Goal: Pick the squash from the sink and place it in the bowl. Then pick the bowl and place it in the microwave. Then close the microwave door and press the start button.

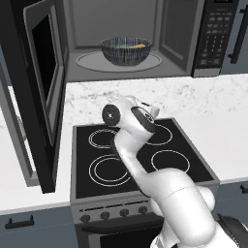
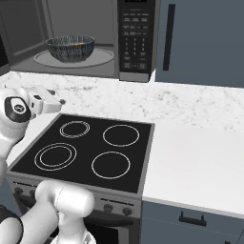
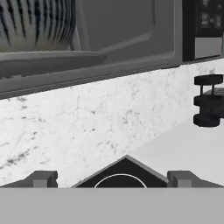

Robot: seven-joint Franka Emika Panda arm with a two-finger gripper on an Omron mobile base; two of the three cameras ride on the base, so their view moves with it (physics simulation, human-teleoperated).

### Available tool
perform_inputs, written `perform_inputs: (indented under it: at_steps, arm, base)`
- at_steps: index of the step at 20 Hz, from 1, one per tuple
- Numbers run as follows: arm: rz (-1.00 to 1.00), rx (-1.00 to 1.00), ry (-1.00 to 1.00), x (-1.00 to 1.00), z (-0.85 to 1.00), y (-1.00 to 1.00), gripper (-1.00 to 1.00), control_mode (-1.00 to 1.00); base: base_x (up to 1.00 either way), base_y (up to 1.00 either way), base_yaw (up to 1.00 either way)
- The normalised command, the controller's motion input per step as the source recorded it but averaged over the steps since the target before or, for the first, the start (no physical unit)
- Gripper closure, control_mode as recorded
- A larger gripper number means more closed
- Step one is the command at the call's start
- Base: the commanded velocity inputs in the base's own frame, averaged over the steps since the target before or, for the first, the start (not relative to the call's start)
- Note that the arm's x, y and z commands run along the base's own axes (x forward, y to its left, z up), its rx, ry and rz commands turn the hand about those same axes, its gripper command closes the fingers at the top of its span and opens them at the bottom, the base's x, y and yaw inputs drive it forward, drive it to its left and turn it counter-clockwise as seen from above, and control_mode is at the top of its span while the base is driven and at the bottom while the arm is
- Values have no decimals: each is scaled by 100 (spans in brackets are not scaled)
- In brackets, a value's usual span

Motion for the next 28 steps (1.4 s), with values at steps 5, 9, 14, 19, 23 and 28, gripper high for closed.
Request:
perform_inputs:
  at_steps: [5, 9, 14, 19, 23, 28]
  arm:
    - [-14, -30, -12, -34, -4, 65, -100, -100]
    - [-12, -24, -12, -10, 0, 96, -100, -100]
    - [-5, -21, -6, -18, 0, 77, -100, -100]
    - [0, -17, -17, -39, -1, 85, -100, -100]
    - [-4, -9, -21, -4, 0, 100, -100, -100]
    - [-4, -2, -23, -25, 1, 86, -100, -100]
  base:
    - [0, 0, 0]
    - [0, 0, 0]
    - [0, 0, 0]
    - [0, 0, 0]
    - [0, 0, 0]
    - [0, 0, 0]
